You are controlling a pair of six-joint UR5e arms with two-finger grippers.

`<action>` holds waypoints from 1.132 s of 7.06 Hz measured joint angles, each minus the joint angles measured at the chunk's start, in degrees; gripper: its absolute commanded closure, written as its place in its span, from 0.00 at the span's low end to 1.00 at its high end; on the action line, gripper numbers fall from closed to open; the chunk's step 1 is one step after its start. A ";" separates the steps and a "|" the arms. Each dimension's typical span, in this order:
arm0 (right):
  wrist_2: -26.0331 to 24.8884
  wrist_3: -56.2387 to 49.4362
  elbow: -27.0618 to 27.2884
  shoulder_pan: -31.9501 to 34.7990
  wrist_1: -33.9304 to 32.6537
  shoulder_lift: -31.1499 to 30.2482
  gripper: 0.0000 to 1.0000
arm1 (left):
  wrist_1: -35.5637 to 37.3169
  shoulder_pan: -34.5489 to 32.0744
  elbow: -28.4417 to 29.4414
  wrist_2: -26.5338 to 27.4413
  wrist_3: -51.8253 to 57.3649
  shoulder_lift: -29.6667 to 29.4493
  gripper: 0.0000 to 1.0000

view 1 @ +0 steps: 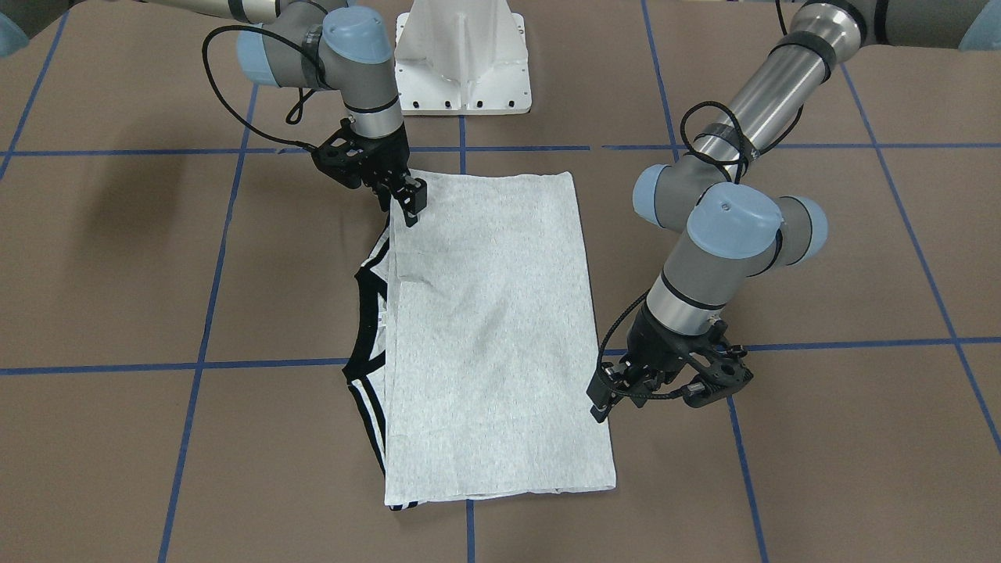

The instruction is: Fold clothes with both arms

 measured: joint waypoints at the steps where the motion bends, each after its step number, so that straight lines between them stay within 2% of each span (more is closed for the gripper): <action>1: 0.00 0.43 -0.02 -0.03 0.01 0.15 0.52 | -0.01 0.00 -0.63 0.00 -0.30 0.59 0.24; 2: 0.00 0.63 -0.11 -0.07 0.03 0.34 0.66 | -0.04 0.00 -1.22 0.02 -0.76 1.04 0.24; 3: 0.00 0.73 -0.28 -0.07 0.03 0.48 1.00 | -0.04 0.00 -1.66 0.06 -1.00 1.30 0.24; 8: 0.13 0.74 0.93 0.03 -0.57 0.86 1.00 | 0.02 0.06 -2.85 0.07 -2.02 1.56 0.24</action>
